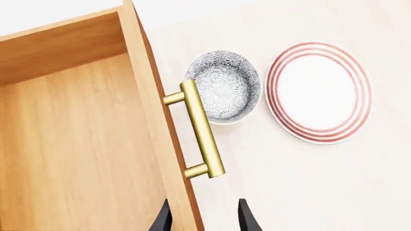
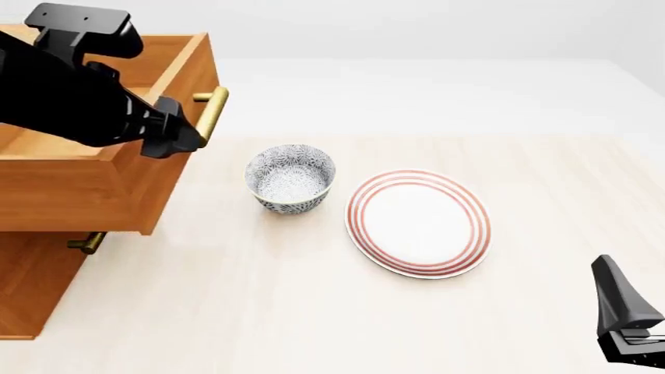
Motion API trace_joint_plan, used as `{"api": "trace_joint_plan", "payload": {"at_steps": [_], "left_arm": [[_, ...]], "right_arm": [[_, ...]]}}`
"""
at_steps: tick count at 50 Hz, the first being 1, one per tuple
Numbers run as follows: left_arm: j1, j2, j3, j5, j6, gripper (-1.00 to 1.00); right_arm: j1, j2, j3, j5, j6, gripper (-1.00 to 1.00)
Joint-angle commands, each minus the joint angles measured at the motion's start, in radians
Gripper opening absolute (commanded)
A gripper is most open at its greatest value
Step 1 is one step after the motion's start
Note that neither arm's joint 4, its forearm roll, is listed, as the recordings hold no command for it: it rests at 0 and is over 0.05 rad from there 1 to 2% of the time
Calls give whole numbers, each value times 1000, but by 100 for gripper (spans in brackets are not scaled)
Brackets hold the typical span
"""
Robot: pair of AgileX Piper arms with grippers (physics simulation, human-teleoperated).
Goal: Open the top drawer of the cabinet.
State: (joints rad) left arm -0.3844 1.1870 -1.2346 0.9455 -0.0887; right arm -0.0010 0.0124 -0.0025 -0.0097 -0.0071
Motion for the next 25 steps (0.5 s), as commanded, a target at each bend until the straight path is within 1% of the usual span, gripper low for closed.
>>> {"api": "trace_joint_plan", "payload": {"at_steps": [1, 6, 8, 12, 18, 25], "left_arm": [[-89, 53, -10, -25, 31, 100], [-88, 53, -16, -21, 35, 100], [-114, 58, -30, -21, 23, 100], [-115, 58, -31, -19, 27, 100], [-53, 27, -48, 2, 48, 100], [-30, 19, -77, 24, 56, 100]], "right_arm": [[0, 0, 0, 0, 0, 100], [0, 0, 0, 0, 0, 100], [0, 0, 0, 0, 0, 100], [0, 0, 0, 0, 0, 100], [0, 0, 0, 0, 0, 100], [0, 0, 0, 0, 0, 100]]}}
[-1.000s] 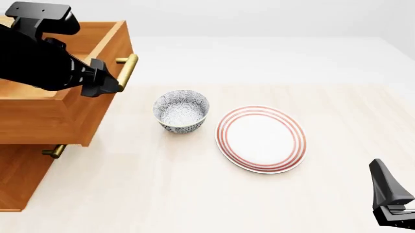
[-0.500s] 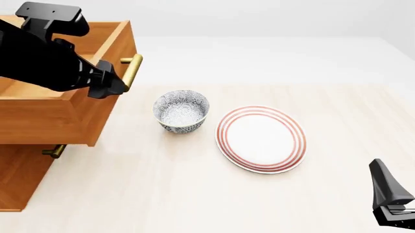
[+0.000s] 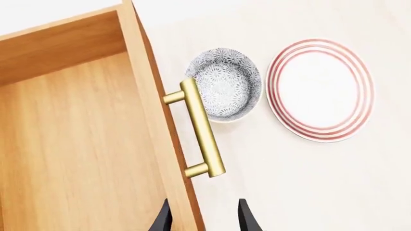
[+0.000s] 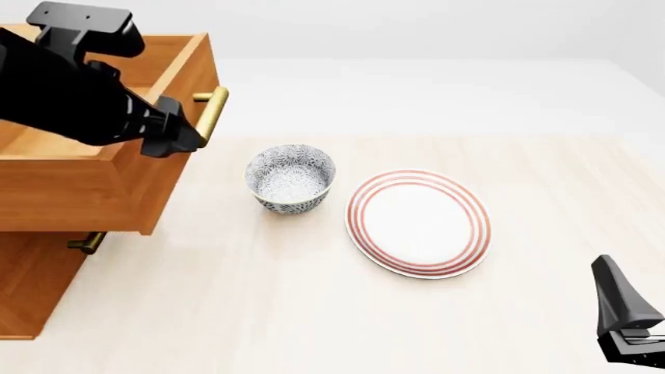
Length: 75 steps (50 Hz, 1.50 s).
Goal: Open the top drawer of the cabinet.
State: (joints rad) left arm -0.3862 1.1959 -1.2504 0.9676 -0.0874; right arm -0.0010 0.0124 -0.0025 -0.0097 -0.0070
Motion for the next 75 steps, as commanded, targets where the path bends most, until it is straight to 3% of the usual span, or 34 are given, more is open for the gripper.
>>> {"api": "trace_joint_plan", "payload": {"at_steps": [1, 14, 42, 75], "left_arm": [[-26, 10, -67, 6, 56, 100], [21, -5, -186, 95, 113, 100], [77, -76, -306, 139, 184, 100], [131, -294, -229, 65, 176, 100]], "right_arm": [[0, 0, 0, 0, 0, 100], [0, 0, 0, 0, 0, 100], [0, 0, 0, 0, 0, 100], [0, 0, 0, 0, 0, 100]]}}
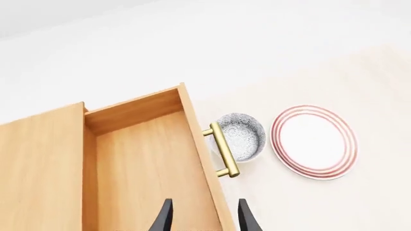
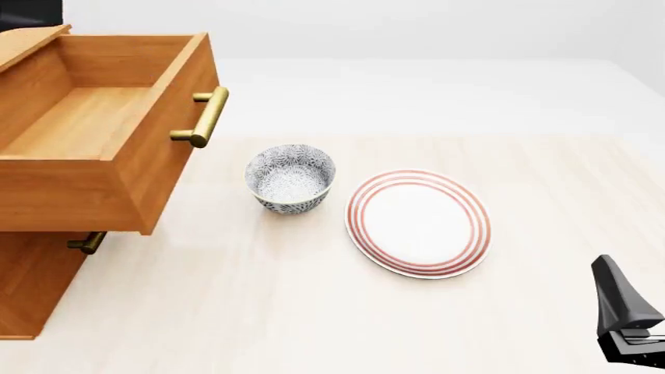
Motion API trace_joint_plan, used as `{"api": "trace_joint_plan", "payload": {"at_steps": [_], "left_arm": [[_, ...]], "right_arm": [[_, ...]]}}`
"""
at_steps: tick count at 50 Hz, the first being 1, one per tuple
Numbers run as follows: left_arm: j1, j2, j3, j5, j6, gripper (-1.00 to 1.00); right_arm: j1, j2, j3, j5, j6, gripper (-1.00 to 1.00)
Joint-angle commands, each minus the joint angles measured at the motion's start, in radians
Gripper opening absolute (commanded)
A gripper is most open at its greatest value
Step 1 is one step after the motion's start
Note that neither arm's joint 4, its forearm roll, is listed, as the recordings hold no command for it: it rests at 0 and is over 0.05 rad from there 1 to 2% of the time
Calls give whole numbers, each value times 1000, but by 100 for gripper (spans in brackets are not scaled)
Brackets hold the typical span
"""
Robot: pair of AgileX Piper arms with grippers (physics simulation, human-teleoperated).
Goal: Open the top drawer of the cabinet.
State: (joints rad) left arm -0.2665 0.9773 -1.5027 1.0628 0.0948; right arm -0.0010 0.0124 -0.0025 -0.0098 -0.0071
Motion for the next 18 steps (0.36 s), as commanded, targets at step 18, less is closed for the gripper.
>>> {"api": "trace_joint_plan", "payload": {"at_steps": [18], "left_arm": [[5, -171, 89, -84, 51, 100]], "right_arm": [[0, 0, 0, 0, 0, 100]]}}
